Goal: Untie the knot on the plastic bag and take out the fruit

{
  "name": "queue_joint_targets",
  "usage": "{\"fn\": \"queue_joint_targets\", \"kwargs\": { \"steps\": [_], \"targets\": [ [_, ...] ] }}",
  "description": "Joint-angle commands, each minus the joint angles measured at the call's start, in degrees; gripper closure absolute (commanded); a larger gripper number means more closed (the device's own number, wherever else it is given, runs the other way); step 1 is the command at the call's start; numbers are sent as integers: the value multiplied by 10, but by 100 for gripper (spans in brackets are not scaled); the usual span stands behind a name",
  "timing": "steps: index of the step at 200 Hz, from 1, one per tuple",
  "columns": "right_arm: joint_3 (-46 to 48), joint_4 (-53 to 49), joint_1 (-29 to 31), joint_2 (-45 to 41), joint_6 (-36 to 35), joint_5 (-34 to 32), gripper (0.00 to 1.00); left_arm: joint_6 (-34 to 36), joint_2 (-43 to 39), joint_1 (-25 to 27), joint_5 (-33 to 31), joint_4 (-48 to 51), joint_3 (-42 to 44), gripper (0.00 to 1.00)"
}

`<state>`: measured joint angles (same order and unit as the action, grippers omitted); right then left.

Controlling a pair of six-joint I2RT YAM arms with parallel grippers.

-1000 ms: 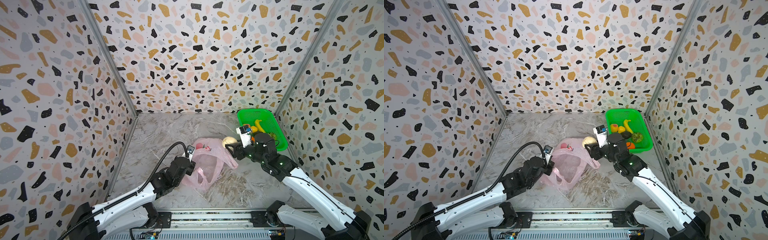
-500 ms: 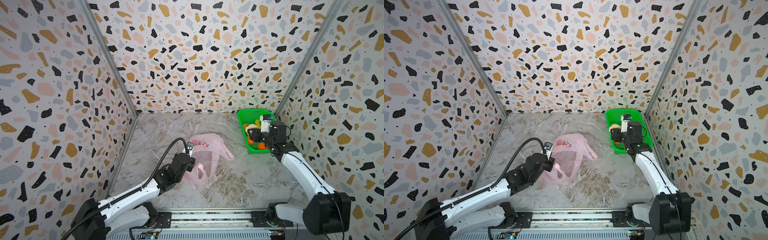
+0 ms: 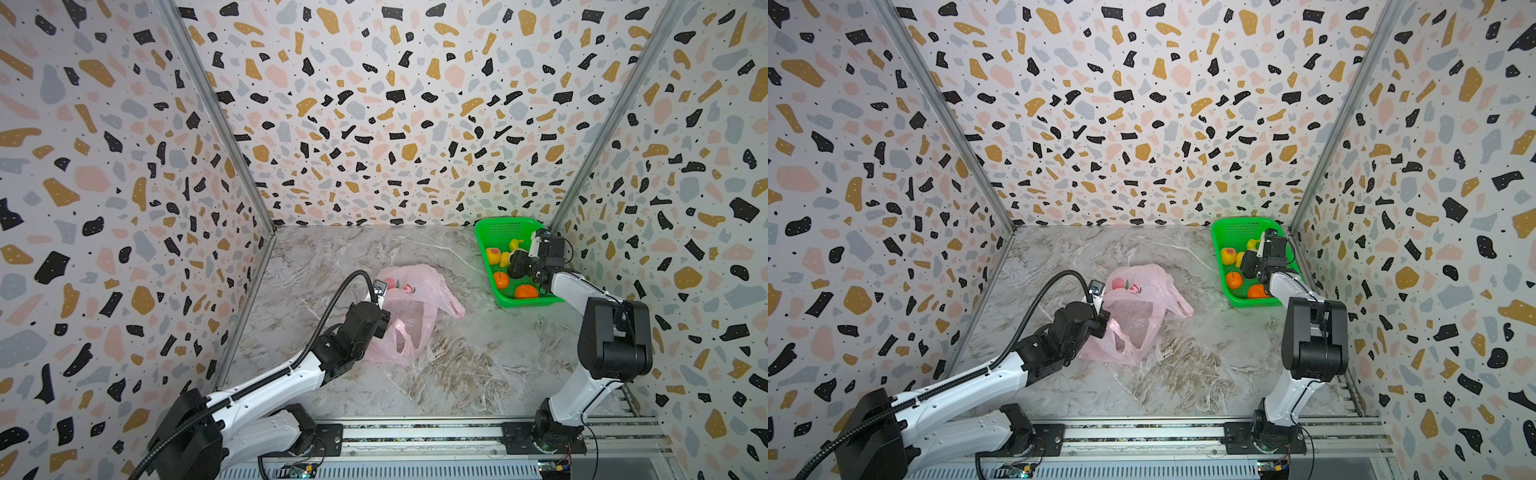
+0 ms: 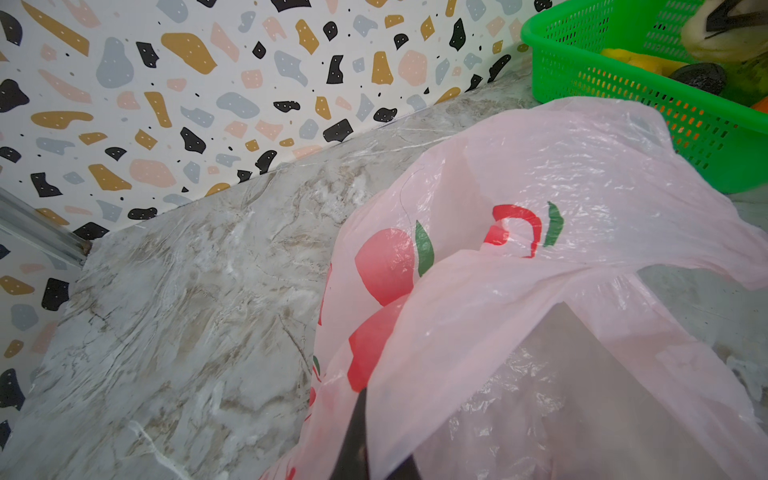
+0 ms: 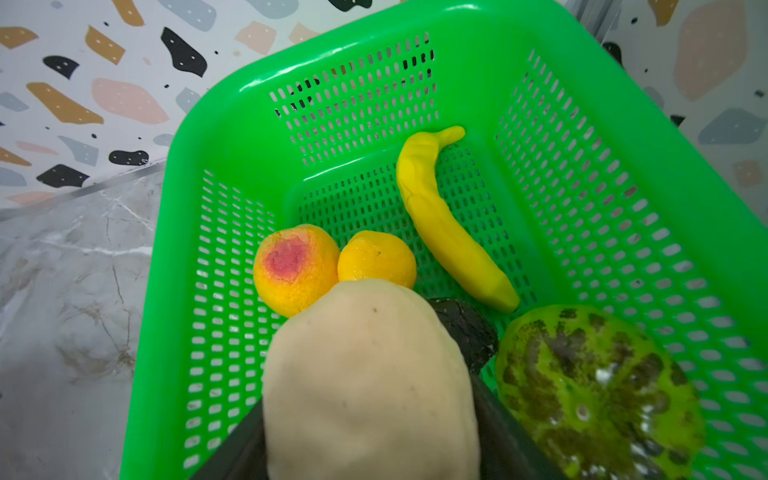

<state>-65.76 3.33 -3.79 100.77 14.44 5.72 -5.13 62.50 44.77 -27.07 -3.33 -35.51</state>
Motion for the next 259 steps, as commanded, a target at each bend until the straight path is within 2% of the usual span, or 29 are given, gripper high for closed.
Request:
{"fn": "queue_joint_targets", "kwargs": {
  "steps": [1, 39, 113, 118, 138, 150, 168, 171, 174, 210, 236, 259],
  "targets": [
    [-22, 9, 3, -16, -2, -8, 25, 1, 6, -7, -7, -31, -17, 100],
    [-7, 9, 3, -45, -6, -19, 18, 3, 29, -14, -23, -41, -25, 100],
    [70, 3, 12, -163, 5, -12, 17, 3, 102, -25, -29, -87, -66, 100],
    [76, 2, 14, -171, 5, -11, 17, 3, 103, -25, -28, -87, -68, 93],
    [100, -4, 22, -198, 4, -3, 17, 2, 95, -25, -24, -85, -71, 54],
    [112, -8, 26, -215, 2, 0, 15, 3, 79, -25, -23, -82, -69, 40],
    [125, -14, 29, -236, 0, 9, 15, 8, 45, -25, -21, -69, -69, 27],
    [126, -16, 31, -239, -2, 10, 15, 8, 38, -25, -21, -65, -69, 14],
    [126, -18, 32, -242, -4, 11, 15, 10, 31, -25, -20, -61, -69, 9],
    [157, -35, 76, -297, -22, 16, 8, 8, -75, -25, -42, -39, -42, 0],
    [191, -30, 113, -325, -47, 18, 0, 1, -122, -25, -59, -19, -23, 0],
    [220, -15, 138, -341, -68, 20, 1, -8, -149, -26, -80, -1, -10, 0]
  ]
}}
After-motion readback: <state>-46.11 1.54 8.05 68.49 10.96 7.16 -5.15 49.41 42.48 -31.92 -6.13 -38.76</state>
